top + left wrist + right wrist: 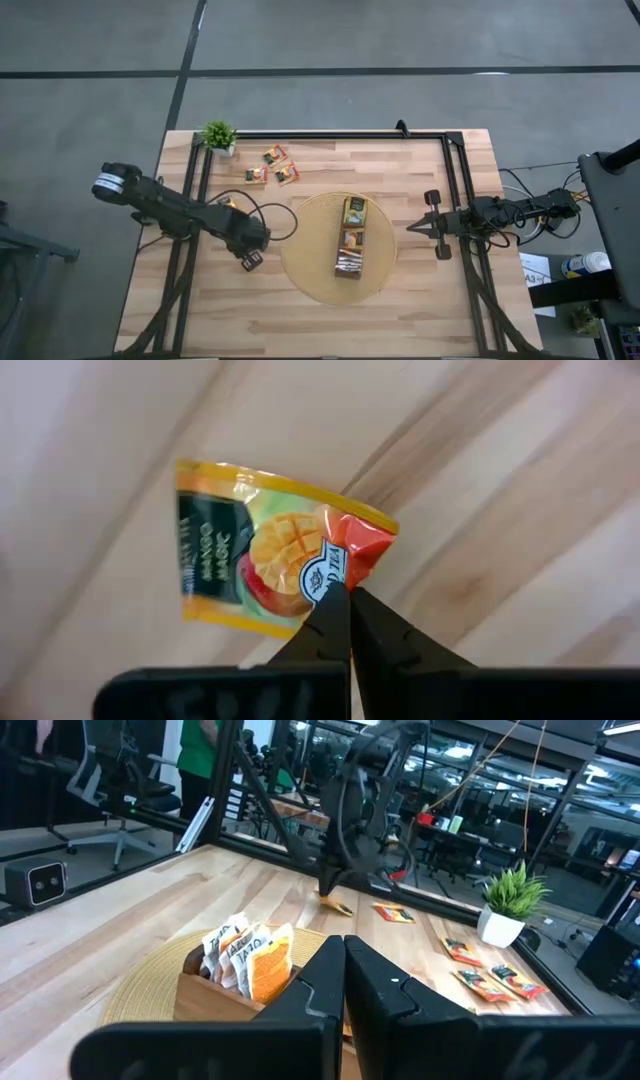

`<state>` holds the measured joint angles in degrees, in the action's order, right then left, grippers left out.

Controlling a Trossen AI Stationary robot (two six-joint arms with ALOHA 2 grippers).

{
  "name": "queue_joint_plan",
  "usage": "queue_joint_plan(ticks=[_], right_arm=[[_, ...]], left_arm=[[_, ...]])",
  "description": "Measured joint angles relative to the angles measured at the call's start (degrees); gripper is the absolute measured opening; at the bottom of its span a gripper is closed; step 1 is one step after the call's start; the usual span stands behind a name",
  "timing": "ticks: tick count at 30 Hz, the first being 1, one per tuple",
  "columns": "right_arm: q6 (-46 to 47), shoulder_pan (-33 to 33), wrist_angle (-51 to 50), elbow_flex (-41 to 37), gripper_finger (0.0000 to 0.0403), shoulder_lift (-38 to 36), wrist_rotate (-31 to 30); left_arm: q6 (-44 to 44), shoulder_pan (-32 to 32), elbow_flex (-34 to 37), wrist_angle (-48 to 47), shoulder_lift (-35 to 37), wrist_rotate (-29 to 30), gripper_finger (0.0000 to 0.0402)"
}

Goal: Pick & Place Tea
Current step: Put the orange tea bag into the middle section of the wooden organizer

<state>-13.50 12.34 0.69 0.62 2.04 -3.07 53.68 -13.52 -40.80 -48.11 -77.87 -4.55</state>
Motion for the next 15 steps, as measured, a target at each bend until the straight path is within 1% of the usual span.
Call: queue_joint_plan(ticks=[3,7,12,13,15], right_arm=[[0.0,0.0,0.0,0.0,0.0008,0.0,0.0],[0.0,0.0,0.0,0.0,0.0008,0.0,0.0],[0.0,0.0,0.0,0.0,0.0008,0.0,0.0],[0.0,0.0,0.0,0.0,0.0008,0.0,0.0],[0.0,0.0,0.0,0.0,0.0008,0.0,0.0]], left_arm=[[-5.8,0.0,-3.4,-0.1,0.0,3.6,0.0],[-14.1,0.0,-8.5,-0.2,0.0,9.7,0.0],[-26.3,0.0,-15.5,-1.3,-0.5,19.1,0.0],[-28.8,0.1,-16.7,-1.6,-0.7,20.5,0.0],[-34.7,0.6,-18.9,-1.5,-1.2,21.2,0.0]])
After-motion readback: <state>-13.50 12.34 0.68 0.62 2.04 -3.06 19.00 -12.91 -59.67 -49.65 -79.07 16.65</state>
